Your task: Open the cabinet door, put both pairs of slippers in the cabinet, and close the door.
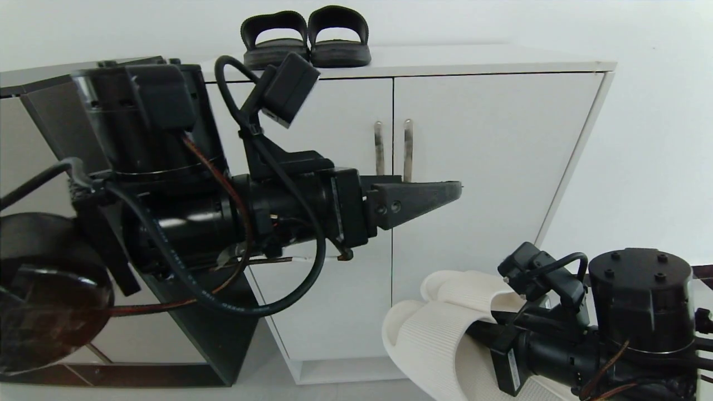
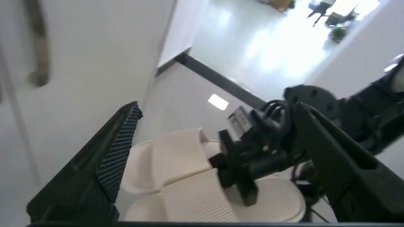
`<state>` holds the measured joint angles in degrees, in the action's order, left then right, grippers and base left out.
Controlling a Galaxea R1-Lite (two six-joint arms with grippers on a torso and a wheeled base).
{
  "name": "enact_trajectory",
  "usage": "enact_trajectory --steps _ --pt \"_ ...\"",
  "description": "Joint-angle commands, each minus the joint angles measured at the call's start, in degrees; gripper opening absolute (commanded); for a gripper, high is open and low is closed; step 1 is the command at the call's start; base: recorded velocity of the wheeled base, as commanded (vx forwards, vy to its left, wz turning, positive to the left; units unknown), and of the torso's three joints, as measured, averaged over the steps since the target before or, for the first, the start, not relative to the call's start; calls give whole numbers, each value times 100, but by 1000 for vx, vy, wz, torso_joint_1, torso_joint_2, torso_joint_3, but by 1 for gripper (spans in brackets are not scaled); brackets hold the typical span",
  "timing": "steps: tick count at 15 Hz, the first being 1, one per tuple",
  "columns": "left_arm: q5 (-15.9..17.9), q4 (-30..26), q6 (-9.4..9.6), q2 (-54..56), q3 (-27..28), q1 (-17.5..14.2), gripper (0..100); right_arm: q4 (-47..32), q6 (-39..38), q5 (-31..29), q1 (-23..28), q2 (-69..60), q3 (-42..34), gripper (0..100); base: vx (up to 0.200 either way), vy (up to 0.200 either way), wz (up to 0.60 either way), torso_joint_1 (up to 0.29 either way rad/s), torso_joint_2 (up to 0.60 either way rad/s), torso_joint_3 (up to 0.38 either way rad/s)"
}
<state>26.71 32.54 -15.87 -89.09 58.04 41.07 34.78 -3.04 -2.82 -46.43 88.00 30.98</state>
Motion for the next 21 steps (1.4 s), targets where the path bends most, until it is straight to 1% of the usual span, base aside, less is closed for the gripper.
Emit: enact_trajectory --steps 1,2,3,4,5,6,7,9,11,13,16,21 --pt "511 -19 -223 -425 445 -187 100 55 40 -8 -6 24 14 0 0 0 0 0 0 0" --pt "757 -54 -346 -592 665 -319 100 143 57 -17 -6 15 -4 0 0 0 0 0 0 0" --pt "774 -72 -417 -803 893 -407 100 169 57 -26 -6 15 -4 0 0 0 0 0 0 0" --pt "607 -19 -390 -970 1025 -424 100 169 57 -17 -6 24 -13 0 0 0 0 0 0 0" --pt "203 -19 -302 -961 1016 -328 100 169 57 -17 -6 24 -21 0 0 0 0 0 0 0" --pt "-43 -11 -153 -970 1034 -187 100 169 57 -17 -6 24 -30 0 0 0 0 0 0 0" --pt "-157 -19 -65 -996 1113 -187 100 169 57 -17 3 24 -30 0 0 0 0 0 0 0" --pt "-324 -28 -56 -1128 1342 -205 100 178 57 -26 -6 33 -30 0 0 0 0 0 0 0" --pt "-535 -28 -39 -1374 1605 -337 100 169 57 -17 3 33 -30 0 0 0 0 0 0 0" --pt "-658 -37 32 -1576 1807 -451 100 169 57 -17 3 33 -39 0 0 0 0 0 0 0" --pt "-781 -37 119 -1761 1948 -495 100 178 57 -17 3 24 -30 0 0 0 0 0 0 0" --pt "-790 -90 128 -1928 2141 -503 100 178 57 -17 12 24 -30 0 0 0 0 0 0 0"
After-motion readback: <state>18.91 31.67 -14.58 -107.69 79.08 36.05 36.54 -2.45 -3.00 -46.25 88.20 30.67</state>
